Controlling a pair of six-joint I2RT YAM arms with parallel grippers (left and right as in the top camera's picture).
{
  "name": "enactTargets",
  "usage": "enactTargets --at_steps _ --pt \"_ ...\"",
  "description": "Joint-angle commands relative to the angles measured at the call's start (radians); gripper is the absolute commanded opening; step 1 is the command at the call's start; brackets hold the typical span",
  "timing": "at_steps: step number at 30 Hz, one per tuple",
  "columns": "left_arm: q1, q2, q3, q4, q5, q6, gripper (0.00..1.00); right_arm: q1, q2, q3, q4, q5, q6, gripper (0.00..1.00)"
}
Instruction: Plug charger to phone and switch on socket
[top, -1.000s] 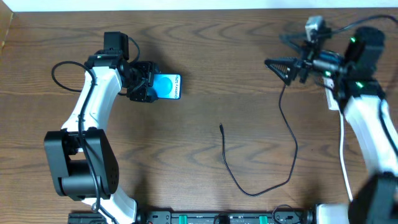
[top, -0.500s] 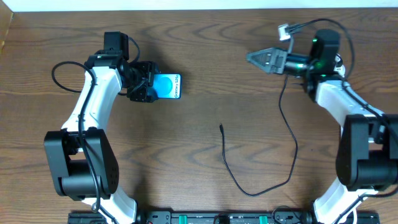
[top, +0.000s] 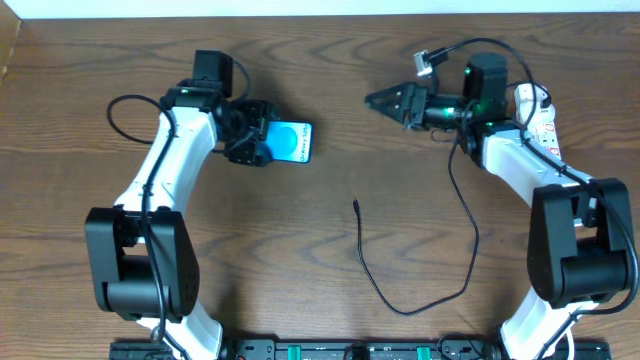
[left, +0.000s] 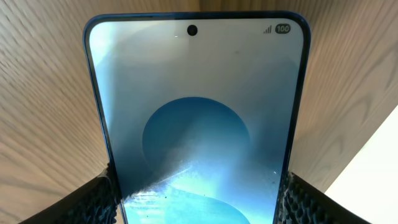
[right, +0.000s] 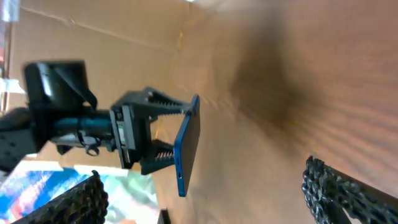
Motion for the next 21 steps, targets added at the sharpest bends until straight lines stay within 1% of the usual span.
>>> enactTargets --at_steps 1,7,14,21 --pt "-0.019 -0.019 0.003 0.004 -0.002 -0.074 0.07 0.055 -0.003 0.013 -0.037 0.004 -0.066 0.99" --pt "-0.053 -0.019 0.003 0.011 -0.002 -0.128 0.07 0.123 -0.003 0.013 -0.078 0.037 -0.089 0.99" --pt "-0.089 -0.019 0.003 0.034 -0.002 -0.13 0.07 0.193 -0.003 0.013 -0.168 0.16 -0.09 0.99" --pt "-0.109 -0.019 0.003 0.035 -0.002 -0.138 0.07 0.246 -0.003 0.013 -0.171 0.166 -0.154 0.98"
